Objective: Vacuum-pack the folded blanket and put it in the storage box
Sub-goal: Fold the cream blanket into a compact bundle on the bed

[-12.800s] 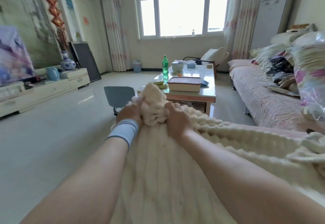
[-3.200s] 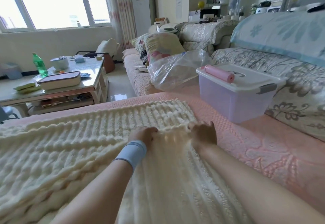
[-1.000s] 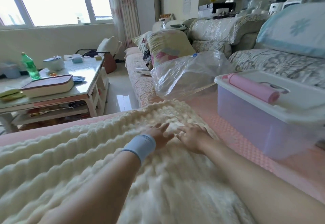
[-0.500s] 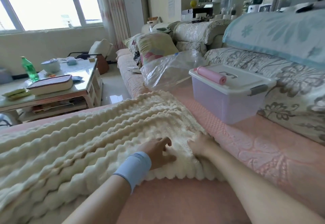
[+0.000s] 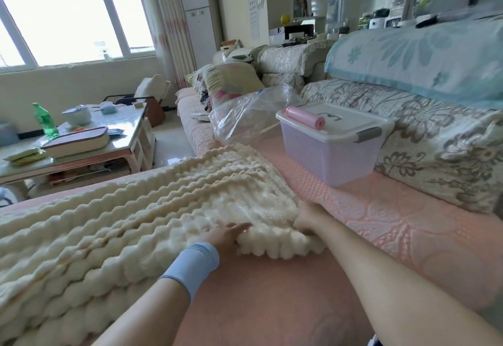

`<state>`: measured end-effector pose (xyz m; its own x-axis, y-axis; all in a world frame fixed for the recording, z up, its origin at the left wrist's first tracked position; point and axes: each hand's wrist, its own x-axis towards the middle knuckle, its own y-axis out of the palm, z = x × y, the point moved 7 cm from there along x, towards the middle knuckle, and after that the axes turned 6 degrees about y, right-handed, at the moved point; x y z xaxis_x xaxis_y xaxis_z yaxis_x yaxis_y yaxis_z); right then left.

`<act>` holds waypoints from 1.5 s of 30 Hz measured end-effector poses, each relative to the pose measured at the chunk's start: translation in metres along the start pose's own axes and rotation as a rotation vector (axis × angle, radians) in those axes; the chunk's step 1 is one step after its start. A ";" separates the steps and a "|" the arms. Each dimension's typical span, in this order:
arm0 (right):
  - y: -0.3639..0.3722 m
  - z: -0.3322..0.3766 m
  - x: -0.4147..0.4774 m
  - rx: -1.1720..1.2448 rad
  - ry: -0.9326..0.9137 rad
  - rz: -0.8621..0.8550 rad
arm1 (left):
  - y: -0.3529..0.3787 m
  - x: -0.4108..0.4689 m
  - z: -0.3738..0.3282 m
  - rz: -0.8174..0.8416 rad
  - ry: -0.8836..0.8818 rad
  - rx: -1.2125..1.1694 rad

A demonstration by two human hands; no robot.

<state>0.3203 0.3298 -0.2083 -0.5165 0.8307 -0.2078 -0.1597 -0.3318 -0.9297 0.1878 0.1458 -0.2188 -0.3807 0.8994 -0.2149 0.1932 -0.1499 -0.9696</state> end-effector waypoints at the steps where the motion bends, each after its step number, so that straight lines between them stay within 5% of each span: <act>1: -0.012 -0.003 0.004 0.019 0.005 -0.086 | -0.007 0.005 -0.001 -0.083 0.002 -0.068; 4: -0.036 -0.009 0.013 -0.061 0.004 -0.226 | -0.049 0.014 -0.001 -0.423 0.028 -0.146; 6: -0.035 -0.005 0.009 -0.270 -0.073 -0.266 | -0.061 0.014 -0.001 -0.487 0.043 -0.040; 9: -0.039 0.035 -0.025 -0.261 -0.495 -0.484 | -0.063 -0.001 0.014 -0.495 -0.061 0.053; 11: -0.031 0.065 -0.060 0.059 -0.776 -0.364 | -0.070 -0.017 0.025 -0.538 -0.131 -0.054; 13: 0.001 0.094 -0.083 0.017 -0.853 -0.115 | -0.075 -0.031 0.029 -0.532 -0.141 -0.119; 16: 0.041 0.113 -0.074 -0.581 -0.731 -0.149 | -0.055 -0.050 0.024 -0.375 -0.085 -0.097; 20: 0.021 0.119 -0.059 -0.796 -0.563 -0.387 | -0.025 -0.066 0.042 -0.181 -0.079 -0.017; 25: 0.043 0.137 -0.076 -0.488 -0.794 -0.360 | -0.013 -0.053 0.077 -0.199 -0.167 0.184; 31: 0.051 0.139 -0.036 -0.424 -0.677 -0.379 | 0.006 -0.026 0.089 -0.193 -0.266 0.348; 37: 0.072 0.127 -0.002 -0.496 -0.630 -0.058 | 0.010 -0.020 0.094 -0.195 -0.307 0.321; 42: 0.036 0.127 -0.004 -0.514 -0.631 -0.358 | -0.021 -0.044 0.076 -0.405 -0.159 0.313; 45: 0.019 0.126 -0.016 -0.461 -0.655 -0.388 | -0.049 -0.068 0.058 -0.489 -0.002 0.172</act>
<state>0.2196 0.2539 -0.1846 -0.8964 0.3779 0.2317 -0.1419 0.2506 -0.9576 0.1520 0.0686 -0.1630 -0.3908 0.8804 0.2684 -0.1593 0.2225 -0.9618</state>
